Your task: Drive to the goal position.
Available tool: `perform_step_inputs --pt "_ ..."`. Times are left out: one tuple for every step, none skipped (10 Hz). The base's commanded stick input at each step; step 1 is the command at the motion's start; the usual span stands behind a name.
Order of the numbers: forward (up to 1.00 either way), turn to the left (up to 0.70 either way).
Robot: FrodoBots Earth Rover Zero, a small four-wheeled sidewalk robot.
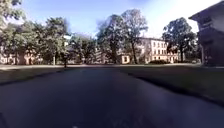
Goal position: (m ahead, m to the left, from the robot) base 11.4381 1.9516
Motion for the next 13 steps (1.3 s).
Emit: perform_step_inputs --pt "0.50 0.34" --pt "0.50 0.00" --pt "0.50 0.00" --pt "0.50 0.00" --pt "0.50 0.00" --pt "0.50 0.00" --pt "0.50 0.00" --pt "0.50 0.00" --pt "0.50 0.00" --pt "0.50 0.00" --pt "0.50 0.00" --pt "0.50 0.00" --pt "0.50 0.00"
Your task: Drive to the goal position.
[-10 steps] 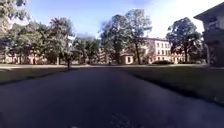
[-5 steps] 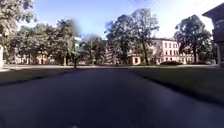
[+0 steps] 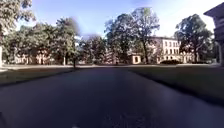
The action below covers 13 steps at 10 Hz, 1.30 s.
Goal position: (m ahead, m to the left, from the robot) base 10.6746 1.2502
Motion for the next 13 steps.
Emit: perform_step_inputs --pt "0.50 0.00" --pt "0.50 0.00" --pt "0.50 0.00" --pt "0.50 0.00" --pt "0.50 0.00" --pt "0.50 0.00" --pt "0.50 -0.41" --pt "0.50 -0.50" --pt "0.50 -0.50" --pt "0.50 -0.31" --pt "0.50 -0.11" --pt "0.50 0.00" --pt "0.50 0.00"
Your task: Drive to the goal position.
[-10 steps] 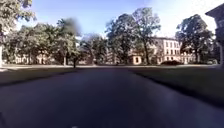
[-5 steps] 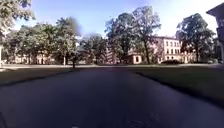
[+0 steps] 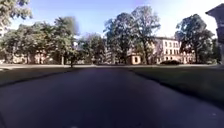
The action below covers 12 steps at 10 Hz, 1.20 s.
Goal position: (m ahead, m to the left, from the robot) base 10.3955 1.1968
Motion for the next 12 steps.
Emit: perform_step_inputs --pt "0.50 0.00" --pt "0.50 0.00" --pt "0.50 0.00" --pt "0.50 0.00" --pt "0.50 0.00" --pt "0.50 0.00" --pt "0.50 0.00" --pt "0.50 0.00" --pt "0.50 0.00" --pt "0.50 0.00" --pt "0.50 0.00" --pt "0.50 0.00"
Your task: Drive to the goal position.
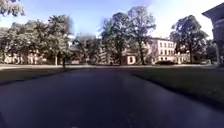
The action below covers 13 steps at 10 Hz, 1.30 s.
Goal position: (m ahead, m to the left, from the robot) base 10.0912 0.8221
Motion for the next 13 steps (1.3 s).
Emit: perform_step_inputs --pt "0.50 0.00" --pt "0.50 0.00" --pt "0.50 0.00" --pt "0.50 0.00" --pt "0.50 0.00" --pt "0.50 0.00" --pt "0.50 0.00" --pt "0.50 0.00" --pt "0.50 0.00" --pt "0.50 0.00" --pt "0.50 0.00" --pt "0.50 0.00" --pt "0.50 0.00"
